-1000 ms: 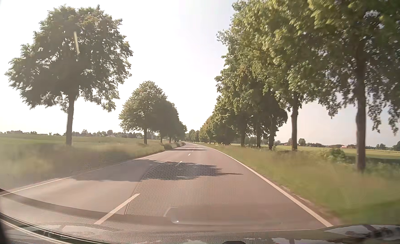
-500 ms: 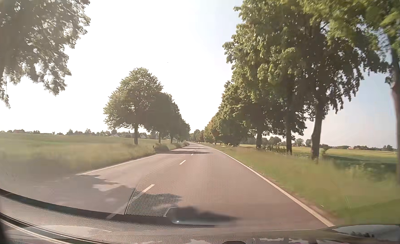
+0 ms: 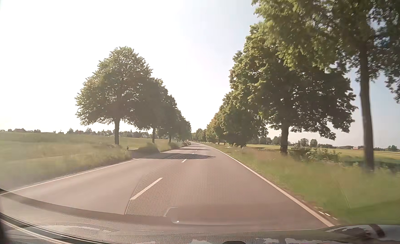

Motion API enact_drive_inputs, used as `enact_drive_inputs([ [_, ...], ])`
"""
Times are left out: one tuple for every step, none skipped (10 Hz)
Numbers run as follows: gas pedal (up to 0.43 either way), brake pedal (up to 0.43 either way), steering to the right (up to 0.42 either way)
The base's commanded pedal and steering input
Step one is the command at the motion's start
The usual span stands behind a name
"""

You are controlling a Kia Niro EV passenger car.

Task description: Follow the waypoints while adhering to traffic rules and regulations

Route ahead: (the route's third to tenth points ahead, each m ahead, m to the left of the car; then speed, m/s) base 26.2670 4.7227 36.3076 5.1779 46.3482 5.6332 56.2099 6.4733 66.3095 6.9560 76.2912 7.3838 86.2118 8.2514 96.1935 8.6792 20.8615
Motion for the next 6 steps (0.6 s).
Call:
enact_drive_inputs([
  [0.189, 0.0, -0.003],
  [0.189, 0.0, -0.003],
  [0.197, 0.0, -0.004],
  [0.197, 0.0, -0.003],
  [0.197, 0.0, -0.003],
  [0.197, 0.0, -0.003],
])
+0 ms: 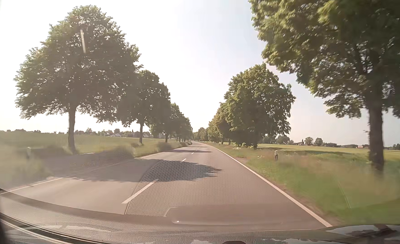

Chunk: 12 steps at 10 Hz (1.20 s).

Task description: Follow the waypoints while adhering to traffic rules and regulations

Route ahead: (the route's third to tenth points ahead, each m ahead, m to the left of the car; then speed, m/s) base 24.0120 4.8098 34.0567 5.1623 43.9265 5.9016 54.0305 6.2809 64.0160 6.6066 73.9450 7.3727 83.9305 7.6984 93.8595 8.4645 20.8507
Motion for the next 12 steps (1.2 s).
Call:
enact_drive_inputs([
  [0.197, 0.0, -0.003],
  [0.209, 0.0, -0.003],
  [0.209, 0.0, -0.003],
  [0.209, 0.0, -0.004],
  [0.209, 0.0, -0.003],
  [0.209, 0.0, -0.003],
  [0.209, 0.0, -0.003],
  [0.209, 0.0, -0.003],
  [0.197, 0.0, -0.003],
  [0.197, 0.0, -0.003],
  [0.189, 0.0, -0.003],
  [0.177, 0.0, -0.004],
])
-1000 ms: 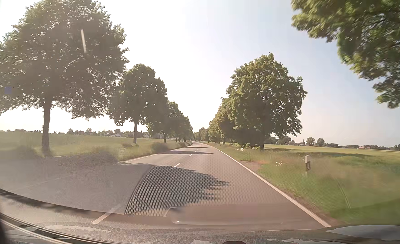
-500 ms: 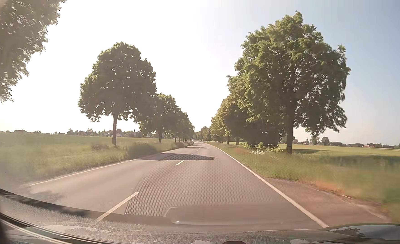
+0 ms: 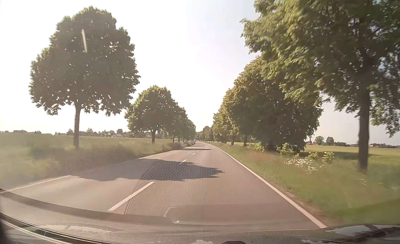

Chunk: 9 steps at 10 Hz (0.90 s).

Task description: Follow the waypoints while adhering to traffic rules and regulations

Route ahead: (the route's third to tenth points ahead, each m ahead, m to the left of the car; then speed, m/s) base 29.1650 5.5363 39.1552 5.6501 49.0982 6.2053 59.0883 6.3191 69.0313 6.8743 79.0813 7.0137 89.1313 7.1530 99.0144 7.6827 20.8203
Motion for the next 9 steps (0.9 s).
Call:
enact_drive_inputs([
  [0.157, 0.0, -0.003],
  [0.157, 0.0, -0.004],
  [0.157, 0.0, -0.004],
  [0.157, 0.0, -0.003],
  [0.157, 0.0, -0.004],
  [0.157, 0.0, -0.003],
  [0.157, 0.0, -0.003],
  [0.157, 0.0, -0.004],
  [0.157, 0.0, -0.003],
])
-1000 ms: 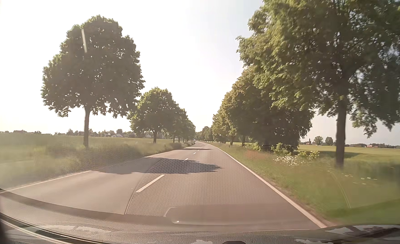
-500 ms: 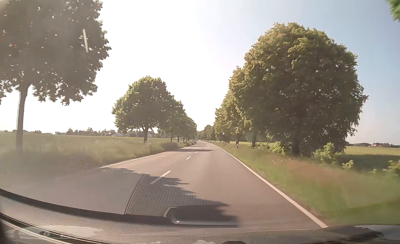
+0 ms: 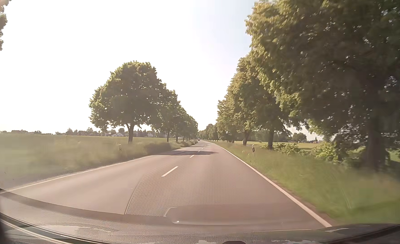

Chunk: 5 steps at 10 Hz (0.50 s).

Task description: Follow the waypoints while adhering to traffic rules and regulations

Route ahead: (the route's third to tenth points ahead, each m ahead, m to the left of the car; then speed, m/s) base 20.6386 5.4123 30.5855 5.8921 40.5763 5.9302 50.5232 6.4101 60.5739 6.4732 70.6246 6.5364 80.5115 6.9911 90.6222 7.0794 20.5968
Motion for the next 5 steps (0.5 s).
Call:
enact_drive_inputs([
  [0.157, 0.0, -0.003],
  [0.157, 0.0, -0.004],
  [0.169, 0.0, -0.003],
  [0.169, 0.0, -0.002],
  [0.169, 0.0, -0.001],
])
